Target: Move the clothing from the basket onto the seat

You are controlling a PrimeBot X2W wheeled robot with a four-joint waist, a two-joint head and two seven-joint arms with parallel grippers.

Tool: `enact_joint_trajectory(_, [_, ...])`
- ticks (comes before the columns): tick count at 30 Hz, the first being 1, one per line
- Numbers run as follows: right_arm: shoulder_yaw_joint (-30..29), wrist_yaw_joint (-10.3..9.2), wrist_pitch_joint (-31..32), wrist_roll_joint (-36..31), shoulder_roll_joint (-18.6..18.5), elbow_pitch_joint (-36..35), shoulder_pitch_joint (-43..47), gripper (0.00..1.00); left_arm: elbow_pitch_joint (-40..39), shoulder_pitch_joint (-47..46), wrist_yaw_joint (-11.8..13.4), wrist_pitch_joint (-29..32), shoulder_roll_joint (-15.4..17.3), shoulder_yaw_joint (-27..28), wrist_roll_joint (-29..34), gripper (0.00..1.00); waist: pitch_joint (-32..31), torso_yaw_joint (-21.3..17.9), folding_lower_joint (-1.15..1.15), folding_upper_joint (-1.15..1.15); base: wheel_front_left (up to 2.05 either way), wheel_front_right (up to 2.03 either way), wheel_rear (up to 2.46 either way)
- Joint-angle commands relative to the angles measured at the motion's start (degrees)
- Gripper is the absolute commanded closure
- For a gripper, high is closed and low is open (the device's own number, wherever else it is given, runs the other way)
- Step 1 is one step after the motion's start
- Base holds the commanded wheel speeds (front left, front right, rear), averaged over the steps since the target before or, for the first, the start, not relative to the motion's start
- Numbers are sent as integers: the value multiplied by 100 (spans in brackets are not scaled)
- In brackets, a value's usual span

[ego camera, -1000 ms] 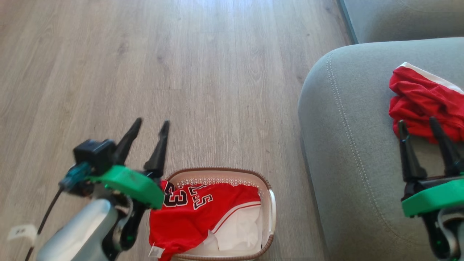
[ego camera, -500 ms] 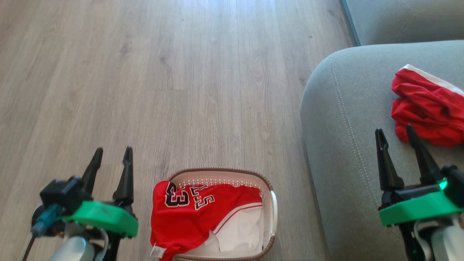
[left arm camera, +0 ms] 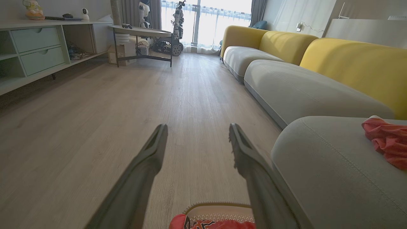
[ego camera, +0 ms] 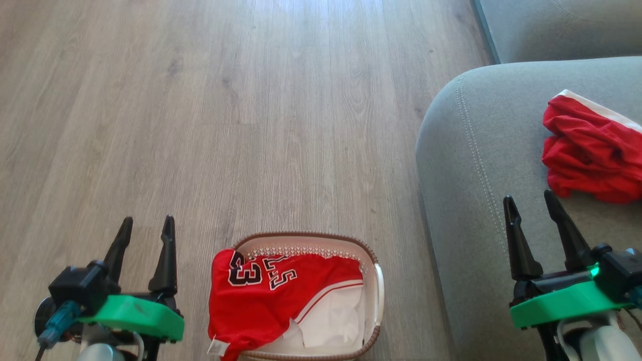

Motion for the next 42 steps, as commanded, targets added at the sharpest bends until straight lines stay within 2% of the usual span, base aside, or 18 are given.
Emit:
enact_joint_trajectory(1, [131,41,-52,-38,-86,-157,-160,0,-120,-217,-41,-71,60,322,76,0,5,-5,0,0,0,0,0])
enact_joint_trajectory(24, [199,41,-5,-8,-122,-147,-286,0,56,-213,-358,-71,-249,592,303,0,171,-80,0,0,0,0,0])
enact_joint_trajectory(42, [138,41,-32,-103,-129,-330,-696,0,275,-847,-627,-71,-428,434,464,0,1192,-548,0,0,0,0,0])
